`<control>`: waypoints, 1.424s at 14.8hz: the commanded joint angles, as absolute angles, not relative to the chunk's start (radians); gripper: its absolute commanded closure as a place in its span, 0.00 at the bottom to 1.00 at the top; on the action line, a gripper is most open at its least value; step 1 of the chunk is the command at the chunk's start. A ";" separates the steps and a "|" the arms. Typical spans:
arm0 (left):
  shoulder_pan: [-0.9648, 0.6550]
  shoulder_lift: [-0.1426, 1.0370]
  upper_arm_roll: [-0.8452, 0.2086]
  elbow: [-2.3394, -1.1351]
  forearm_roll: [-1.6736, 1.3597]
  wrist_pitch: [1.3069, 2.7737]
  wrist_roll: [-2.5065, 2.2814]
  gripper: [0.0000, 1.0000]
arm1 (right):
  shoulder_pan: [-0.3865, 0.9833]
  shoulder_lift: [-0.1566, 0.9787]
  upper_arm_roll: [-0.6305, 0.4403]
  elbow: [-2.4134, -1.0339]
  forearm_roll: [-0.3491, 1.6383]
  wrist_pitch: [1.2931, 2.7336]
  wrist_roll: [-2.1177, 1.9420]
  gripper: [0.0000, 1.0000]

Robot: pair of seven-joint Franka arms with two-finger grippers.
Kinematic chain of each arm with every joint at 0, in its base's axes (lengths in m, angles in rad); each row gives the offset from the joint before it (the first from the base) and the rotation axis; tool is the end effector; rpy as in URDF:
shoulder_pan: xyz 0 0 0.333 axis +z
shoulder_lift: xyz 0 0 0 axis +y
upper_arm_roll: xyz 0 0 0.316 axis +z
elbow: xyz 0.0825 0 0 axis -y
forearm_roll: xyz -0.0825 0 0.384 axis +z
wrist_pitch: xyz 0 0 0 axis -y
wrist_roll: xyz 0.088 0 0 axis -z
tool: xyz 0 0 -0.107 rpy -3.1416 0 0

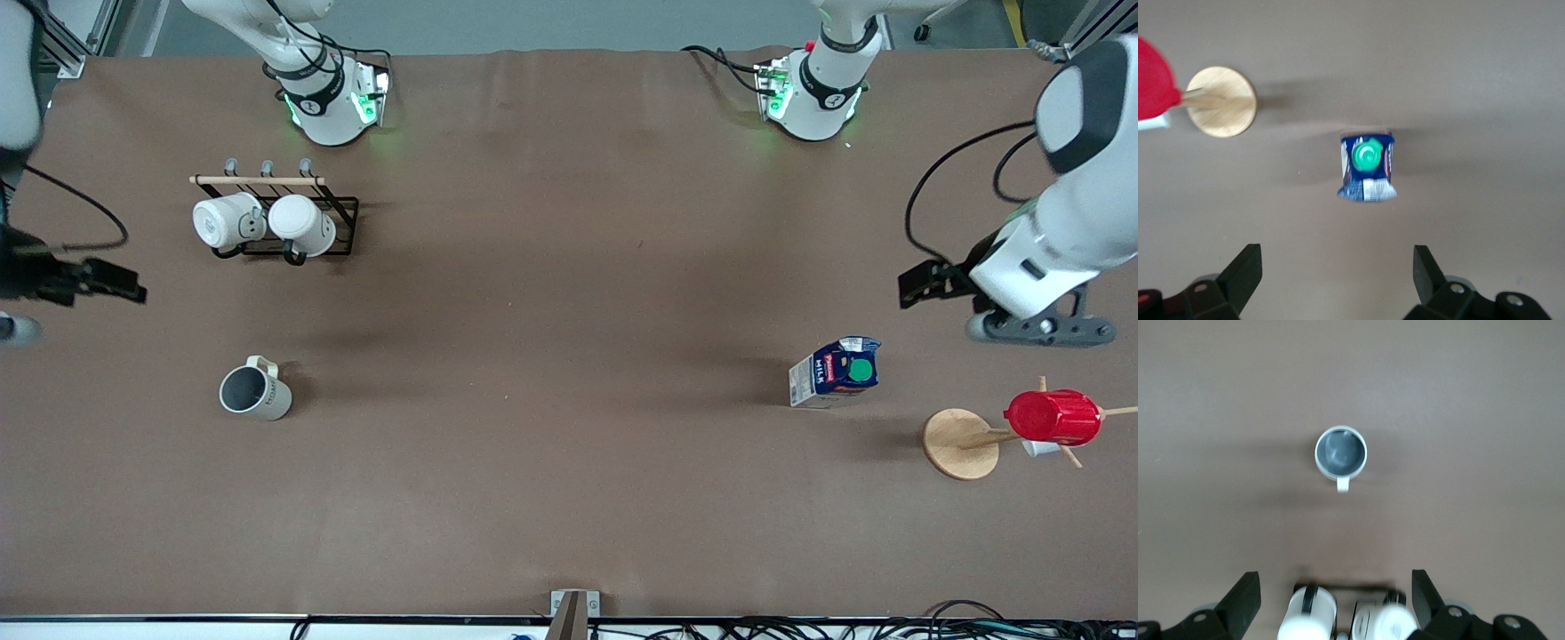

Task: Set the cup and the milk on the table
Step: 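Grasp the white mug with the right gripper while the left gripper grasps the milk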

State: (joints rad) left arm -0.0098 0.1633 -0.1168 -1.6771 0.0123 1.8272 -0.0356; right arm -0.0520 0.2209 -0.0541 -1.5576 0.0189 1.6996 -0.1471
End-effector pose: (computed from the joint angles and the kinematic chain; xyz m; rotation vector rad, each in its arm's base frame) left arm 0.6070 -0.0721 0.5011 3.1321 -0.1454 -0.0198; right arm 0.6187 -0.0611 0.5114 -3.1221 -0.0604 0.1204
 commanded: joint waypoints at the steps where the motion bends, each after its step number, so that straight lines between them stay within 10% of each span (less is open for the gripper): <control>1: -0.011 0.172 -0.118 -1.787 0.012 1.983 -0.040 0.00 | -0.060 0.212 -0.048 -1.737 0.018 1.920 -0.182 0.00; 8: -0.012 0.302 -0.118 -1.810 0.002 2.102 -0.048 0.00 | -0.067 0.397 -0.046 -1.907 0.018 2.428 -0.320 0.00; 16: -0.015 0.339 -0.130 -1.810 0.002 2.105 -0.048 0.27 | -0.067 0.491 -0.049 -1.934 0.009 2.568 -0.328 0.01; 21: -0.018 0.359 -0.132 -1.805 0.002 2.115 -0.048 0.42 | -0.066 0.491 -0.048 -1.951 0.006 2.563 -0.330 0.20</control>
